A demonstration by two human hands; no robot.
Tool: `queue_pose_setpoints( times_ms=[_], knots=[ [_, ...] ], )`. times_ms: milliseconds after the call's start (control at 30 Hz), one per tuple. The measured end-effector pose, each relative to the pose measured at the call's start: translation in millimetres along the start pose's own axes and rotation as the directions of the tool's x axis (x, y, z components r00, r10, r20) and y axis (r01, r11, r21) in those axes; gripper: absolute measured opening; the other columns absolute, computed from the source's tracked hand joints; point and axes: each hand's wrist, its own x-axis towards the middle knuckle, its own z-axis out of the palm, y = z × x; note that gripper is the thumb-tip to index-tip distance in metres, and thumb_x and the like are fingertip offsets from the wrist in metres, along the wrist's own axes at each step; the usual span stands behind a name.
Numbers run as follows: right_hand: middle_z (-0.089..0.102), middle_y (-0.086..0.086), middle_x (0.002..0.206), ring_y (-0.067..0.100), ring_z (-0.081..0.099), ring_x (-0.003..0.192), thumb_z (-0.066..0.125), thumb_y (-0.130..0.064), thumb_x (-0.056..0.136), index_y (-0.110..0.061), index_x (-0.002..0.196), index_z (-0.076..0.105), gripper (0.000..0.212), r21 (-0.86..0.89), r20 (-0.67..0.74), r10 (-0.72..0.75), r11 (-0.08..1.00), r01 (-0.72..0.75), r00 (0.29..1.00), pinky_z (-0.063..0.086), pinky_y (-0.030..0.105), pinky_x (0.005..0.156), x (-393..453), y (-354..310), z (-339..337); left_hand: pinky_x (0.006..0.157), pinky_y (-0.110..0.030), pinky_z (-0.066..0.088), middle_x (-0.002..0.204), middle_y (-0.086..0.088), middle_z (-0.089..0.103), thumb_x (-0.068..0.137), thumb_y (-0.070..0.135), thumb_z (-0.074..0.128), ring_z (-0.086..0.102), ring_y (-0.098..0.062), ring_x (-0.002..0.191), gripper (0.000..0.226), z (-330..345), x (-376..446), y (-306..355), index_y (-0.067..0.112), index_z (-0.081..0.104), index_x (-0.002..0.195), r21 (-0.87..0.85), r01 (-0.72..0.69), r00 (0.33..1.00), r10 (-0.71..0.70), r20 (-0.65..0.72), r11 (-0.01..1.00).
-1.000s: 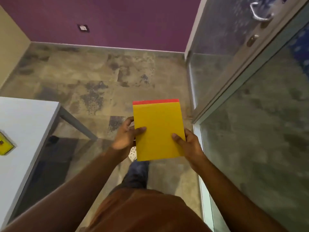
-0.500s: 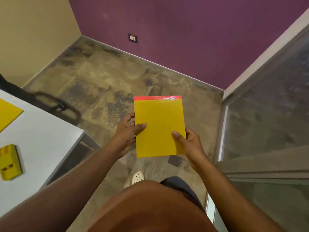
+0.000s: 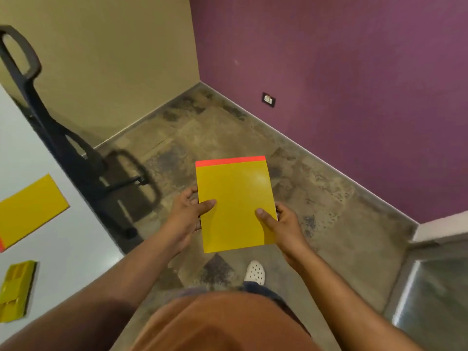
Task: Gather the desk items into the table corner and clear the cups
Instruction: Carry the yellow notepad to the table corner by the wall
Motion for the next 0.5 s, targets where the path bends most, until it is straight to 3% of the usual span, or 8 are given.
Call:
queue_pose_setpoints(
  times_ms=[200,333,500],
  knots=[
    [0.08,0.002,0.111,0.023,0.076,0.102,0.069,-0.016,0.099,-0.015,0.119,0.069,0.021,-0.11,0.183,-0.029,0.993,0.05,0.983,0.063,0.04,0.085,117.5,-63.1,14.9,0.091,-0.053,0.061,0.124,-0.011,0.077,0.095,0.001,0.07,0.076,-0.029,0.107,0.035,1.9,57.8,55.3,0.015,0.059,0.125,-0.096,-0.088,0.987,0.074,-0.142,0.991],
    [0.079,-0.003,0.109,0.014,0.075,0.101,0.067,-0.015,0.1,-0.018,0.117,0.069,0.017,-0.186,0.289,-0.03,0.979,0.087,0.957,0.061,0.026,0.08,187.9,-92.6,44.2,0.097,-0.053,0.059,0.124,-0.008,0.077,0.098,0.004,0.068,0.074,-0.031,0.113,0.041,-14.9,100.9,84.5,0.014,0.056,0.136,-0.161,-0.114,0.975,0.079,-0.208,0.98],
    [0.077,0.001,0.116,0.023,0.071,0.113,0.068,-0.019,0.101,-0.018,0.12,0.069,0.019,-0.28,0.357,-0.013,0.952,0.12,0.934,0.057,0.047,0.098,286.5,-116.8,99.5,0.08,-0.041,0.064,0.12,-0.005,0.079,0.097,0.004,0.069,0.077,-0.026,0.106,0.039,-54.4,179.0,120.2,0.015,0.058,0.133,-0.23,-0.145,0.95,0.071,-0.303,0.962]
  ],
)
